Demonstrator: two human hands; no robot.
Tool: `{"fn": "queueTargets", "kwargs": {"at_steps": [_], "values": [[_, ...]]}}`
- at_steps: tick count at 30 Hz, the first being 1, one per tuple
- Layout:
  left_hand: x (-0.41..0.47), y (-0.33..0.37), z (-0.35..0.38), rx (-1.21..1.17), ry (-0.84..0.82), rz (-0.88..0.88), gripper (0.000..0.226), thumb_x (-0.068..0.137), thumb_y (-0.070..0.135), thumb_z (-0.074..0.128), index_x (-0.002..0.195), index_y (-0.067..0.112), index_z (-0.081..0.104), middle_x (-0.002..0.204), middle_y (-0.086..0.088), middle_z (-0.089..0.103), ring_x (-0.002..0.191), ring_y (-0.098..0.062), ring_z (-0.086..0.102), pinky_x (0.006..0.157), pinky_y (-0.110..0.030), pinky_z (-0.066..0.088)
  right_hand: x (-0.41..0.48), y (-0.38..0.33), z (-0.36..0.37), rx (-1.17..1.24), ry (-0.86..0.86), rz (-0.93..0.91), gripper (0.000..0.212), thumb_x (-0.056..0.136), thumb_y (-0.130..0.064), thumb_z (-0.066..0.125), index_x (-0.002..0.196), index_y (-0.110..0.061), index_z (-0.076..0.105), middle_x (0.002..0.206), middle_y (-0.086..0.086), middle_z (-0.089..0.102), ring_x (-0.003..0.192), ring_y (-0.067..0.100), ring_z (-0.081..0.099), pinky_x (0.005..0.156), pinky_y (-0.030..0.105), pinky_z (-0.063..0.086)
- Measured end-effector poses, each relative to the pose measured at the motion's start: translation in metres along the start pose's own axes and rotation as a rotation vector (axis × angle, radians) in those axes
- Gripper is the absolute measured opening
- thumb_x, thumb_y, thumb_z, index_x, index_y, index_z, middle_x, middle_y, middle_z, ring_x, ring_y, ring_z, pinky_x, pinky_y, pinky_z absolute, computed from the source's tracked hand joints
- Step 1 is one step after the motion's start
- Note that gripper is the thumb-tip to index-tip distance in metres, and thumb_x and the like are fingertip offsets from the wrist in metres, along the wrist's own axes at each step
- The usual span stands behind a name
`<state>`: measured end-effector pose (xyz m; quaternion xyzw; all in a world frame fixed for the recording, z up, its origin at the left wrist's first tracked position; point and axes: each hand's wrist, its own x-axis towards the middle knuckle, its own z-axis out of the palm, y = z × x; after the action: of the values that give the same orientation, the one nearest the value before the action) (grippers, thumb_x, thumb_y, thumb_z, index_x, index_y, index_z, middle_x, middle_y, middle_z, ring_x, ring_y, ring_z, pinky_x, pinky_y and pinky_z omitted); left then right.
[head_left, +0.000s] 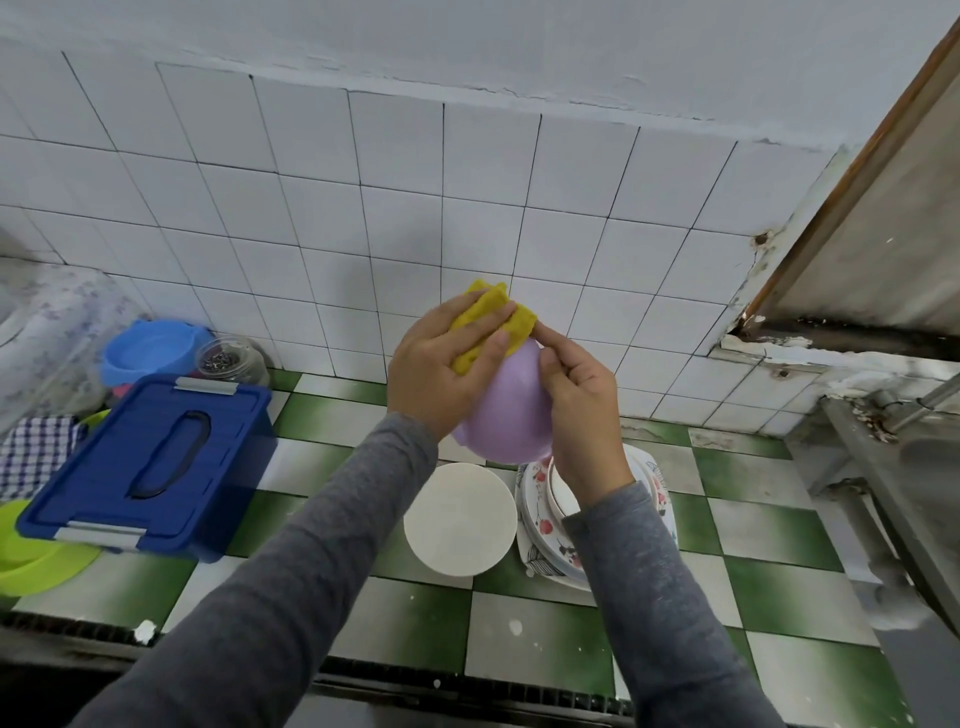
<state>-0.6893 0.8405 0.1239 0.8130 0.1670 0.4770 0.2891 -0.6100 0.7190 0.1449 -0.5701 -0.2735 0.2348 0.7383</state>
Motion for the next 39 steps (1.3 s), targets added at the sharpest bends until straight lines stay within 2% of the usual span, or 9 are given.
{"fn": "queueTargets", "kwargs": {"at_steps": [6,13,18,22,27,30,32,35,39], "values": [[0.009,-0.004,-0.019,-0.329,-0.108,-0.288,0.026,0.095,0.036,0.058,0.118,0.041,0.069,0.133,0.019,0.062,0.129,-0.001,0.051,0.115,-0.036,0.037,0.004,-0.018,-0.019,0.18,-0.057,0.073,0.028,0.103,-0.001,0.044,0.111,-0.012,0.069,0.098,-0.01,0.077,0.088,0.003,0.069,0.074,0.018,0.054],[0.012,-0.003,-0.026,-0.6,-0.065,-0.488,0.027,0.102,0.011,0.049,0.117,0.022,0.069,0.114,0.017,0.072,0.119,-0.006,0.061,0.107,-0.029,0.046,0.006,-0.018,-0.023,0.423,0.02,0.159,0.026,0.103,-0.006,0.043,0.113,-0.013,0.065,0.098,-0.006,0.077,0.087,0.009,0.071,0.079,0.025,0.059],[0.003,-0.01,-0.023,-0.648,0.058,-0.595,0.029,0.098,0.031,0.047,0.114,0.029,0.071,0.119,0.01,0.072,0.114,-0.014,0.064,0.099,-0.036,0.051,0.005,-0.009,-0.021,0.601,0.117,0.239,0.023,0.101,-0.009,0.048,0.116,-0.016,0.065,0.112,-0.003,0.074,0.103,0.016,0.067,0.091,0.038,0.056],[-0.008,-0.011,-0.014,-0.692,0.212,-0.607,0.037,0.094,0.035,0.043,0.12,0.027,0.069,0.129,0.004,0.067,0.125,-0.016,0.059,0.109,-0.044,0.045,0.005,-0.007,-0.014,0.782,0.197,0.298,0.026,0.103,-0.008,0.048,0.118,-0.019,0.065,0.112,-0.003,0.073,0.091,0.013,0.071,0.077,0.036,0.062],[-0.027,-0.009,0.019,-0.454,0.409,-0.378,0.048,0.104,0.03,0.032,0.144,0.01,0.047,0.149,-0.008,0.046,0.14,-0.021,0.041,0.116,-0.052,0.033,0.007,-0.007,0.006,1.006,0.282,0.308,0.033,0.103,0.0,0.039,0.119,-0.02,0.06,0.096,0.001,0.077,0.078,0.011,0.073,0.077,0.03,0.062],[-0.03,-0.012,0.032,-0.224,0.361,-0.186,0.052,0.106,0.032,0.028,0.149,0.006,0.039,0.154,-0.017,0.036,0.143,-0.032,0.035,0.115,-0.057,0.031,0.005,-0.01,0.022,0.971,0.251,0.264,0.042,0.104,-0.002,0.04,0.135,-0.028,0.051,0.109,0.0,0.073,0.08,0.012,0.074,0.078,0.035,0.062],[-0.028,-0.013,0.033,-0.107,0.33,-0.079,0.054,0.107,0.034,0.026,0.146,0.0,0.042,0.154,-0.022,0.034,0.143,-0.035,0.034,0.117,-0.053,0.029,0.005,-0.013,0.03,0.901,0.236,0.218,0.045,0.107,-0.007,0.04,0.146,-0.03,0.045,0.119,-0.002,0.067,0.084,0.01,0.073,0.075,0.032,0.062],[-0.02,-0.015,0.027,0.057,0.267,0.137,0.048,0.107,0.032,0.03,0.143,0.006,0.046,0.151,-0.019,0.037,0.14,-0.037,0.037,0.116,-0.049,0.03,0.005,-0.017,0.036,0.755,0.198,0.166,0.045,0.107,-0.01,0.041,0.148,-0.027,0.045,0.128,0.0,0.064,0.103,0.017,0.068,0.098,0.038,0.055],[-0.002,-0.018,0.015,0.192,0.156,0.328,0.037,0.099,0.019,0.045,0.131,0.009,0.062,0.143,-0.019,0.052,0.132,-0.037,0.048,0.104,-0.058,0.041,0.002,-0.017,0.036,0.51,0.088,0.19,0.04,0.104,0.0,0.044,0.133,-0.022,0.06,0.124,0.008,0.067,0.092,0.013,0.07,0.084,0.03,0.06]]}}
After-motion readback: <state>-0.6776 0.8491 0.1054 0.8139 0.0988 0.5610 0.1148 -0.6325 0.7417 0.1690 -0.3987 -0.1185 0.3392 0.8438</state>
